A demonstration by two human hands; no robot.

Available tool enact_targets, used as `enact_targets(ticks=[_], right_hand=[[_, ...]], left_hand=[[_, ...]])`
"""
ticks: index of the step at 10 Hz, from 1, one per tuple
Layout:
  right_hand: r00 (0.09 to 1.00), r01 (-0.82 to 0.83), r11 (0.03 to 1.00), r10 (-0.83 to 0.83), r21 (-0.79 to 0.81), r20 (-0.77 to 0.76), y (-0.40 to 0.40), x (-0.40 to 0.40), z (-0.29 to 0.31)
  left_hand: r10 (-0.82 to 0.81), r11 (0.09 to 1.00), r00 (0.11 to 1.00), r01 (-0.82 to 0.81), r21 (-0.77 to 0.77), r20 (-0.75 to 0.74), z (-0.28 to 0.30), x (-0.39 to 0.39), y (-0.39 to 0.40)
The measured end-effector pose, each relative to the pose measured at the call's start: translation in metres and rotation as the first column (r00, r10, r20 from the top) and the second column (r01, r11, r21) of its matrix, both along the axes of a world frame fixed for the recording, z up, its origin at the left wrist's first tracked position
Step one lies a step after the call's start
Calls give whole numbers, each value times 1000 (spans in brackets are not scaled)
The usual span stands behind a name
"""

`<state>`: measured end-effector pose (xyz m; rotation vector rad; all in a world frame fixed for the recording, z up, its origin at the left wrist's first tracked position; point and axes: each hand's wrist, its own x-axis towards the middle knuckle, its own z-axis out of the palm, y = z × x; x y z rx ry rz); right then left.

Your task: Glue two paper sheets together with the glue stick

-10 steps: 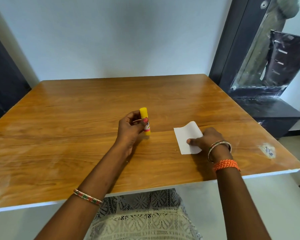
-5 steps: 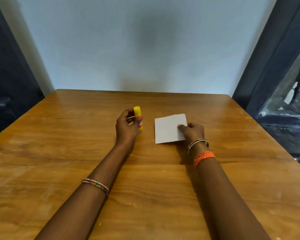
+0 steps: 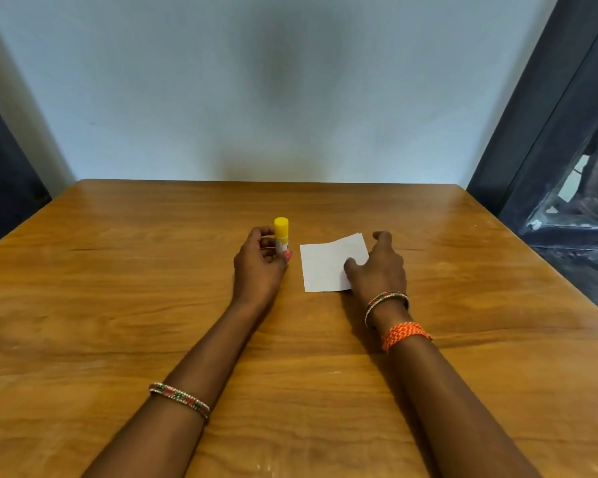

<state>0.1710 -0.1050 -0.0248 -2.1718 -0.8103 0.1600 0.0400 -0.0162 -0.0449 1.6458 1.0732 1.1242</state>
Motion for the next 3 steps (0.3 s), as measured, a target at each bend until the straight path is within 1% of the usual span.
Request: enact_targets(ticks=[1, 2, 3], right_hand=[[986, 3, 989, 22, -146, 166, -1, 0, -1], [974, -17, 977, 64, -211, 215, -3, -1, -3], [960, 5, 984, 45, -178, 276, -5, 0, 0]], left_hand=[[13, 1000, 999, -12, 29, -33, 1, 0, -1], [2, 1000, 999, -1, 18, -50, 0, -1, -2], [-6, 1000, 998, 5, -11, -58, 4, -2, -4]])
